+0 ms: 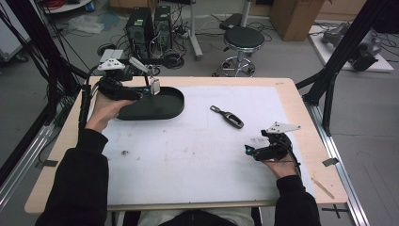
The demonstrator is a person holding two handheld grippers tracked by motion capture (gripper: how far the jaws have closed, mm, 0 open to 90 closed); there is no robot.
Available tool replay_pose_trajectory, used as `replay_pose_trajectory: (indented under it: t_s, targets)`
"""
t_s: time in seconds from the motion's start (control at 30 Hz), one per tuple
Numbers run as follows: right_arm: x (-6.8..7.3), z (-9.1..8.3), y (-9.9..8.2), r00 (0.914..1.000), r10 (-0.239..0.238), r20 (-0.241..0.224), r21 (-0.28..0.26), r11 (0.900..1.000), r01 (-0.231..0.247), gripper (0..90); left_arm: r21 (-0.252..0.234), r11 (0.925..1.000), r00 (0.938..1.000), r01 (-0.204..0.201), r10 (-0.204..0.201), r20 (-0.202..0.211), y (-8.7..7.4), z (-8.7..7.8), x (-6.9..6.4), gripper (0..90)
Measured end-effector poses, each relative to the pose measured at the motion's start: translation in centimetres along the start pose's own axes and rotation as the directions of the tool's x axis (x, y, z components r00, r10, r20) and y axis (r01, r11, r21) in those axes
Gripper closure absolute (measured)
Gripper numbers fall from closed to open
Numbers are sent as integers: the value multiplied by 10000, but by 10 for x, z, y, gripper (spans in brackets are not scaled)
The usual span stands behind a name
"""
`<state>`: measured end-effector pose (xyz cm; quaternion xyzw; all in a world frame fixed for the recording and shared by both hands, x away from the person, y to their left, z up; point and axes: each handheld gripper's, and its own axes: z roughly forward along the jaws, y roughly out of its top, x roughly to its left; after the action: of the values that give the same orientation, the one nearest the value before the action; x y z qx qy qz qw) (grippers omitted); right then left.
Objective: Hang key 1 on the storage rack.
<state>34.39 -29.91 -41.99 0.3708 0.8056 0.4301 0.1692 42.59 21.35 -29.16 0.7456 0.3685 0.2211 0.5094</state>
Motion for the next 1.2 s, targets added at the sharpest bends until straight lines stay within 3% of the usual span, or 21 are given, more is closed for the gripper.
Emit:
replay_pose_trajectory:
  t_s: [0.23,0.37,1.2]
  targets:
    - [-2,0,-2,9999,106,-38,-10,9999,-106,15,-13,9997,9997,260,-260,8,-21,-9,-2,74]
    - [-1,1,-4,10000,5,-87,88,10000,-4,15,312,9995,10000,-20,22,-74,-31,-14,-7,74]
    - [-1,2,-5,10000,24,15,216,9998,-24,14,498,9982,9994,332,-330,-45,-85,-33,-16,74]
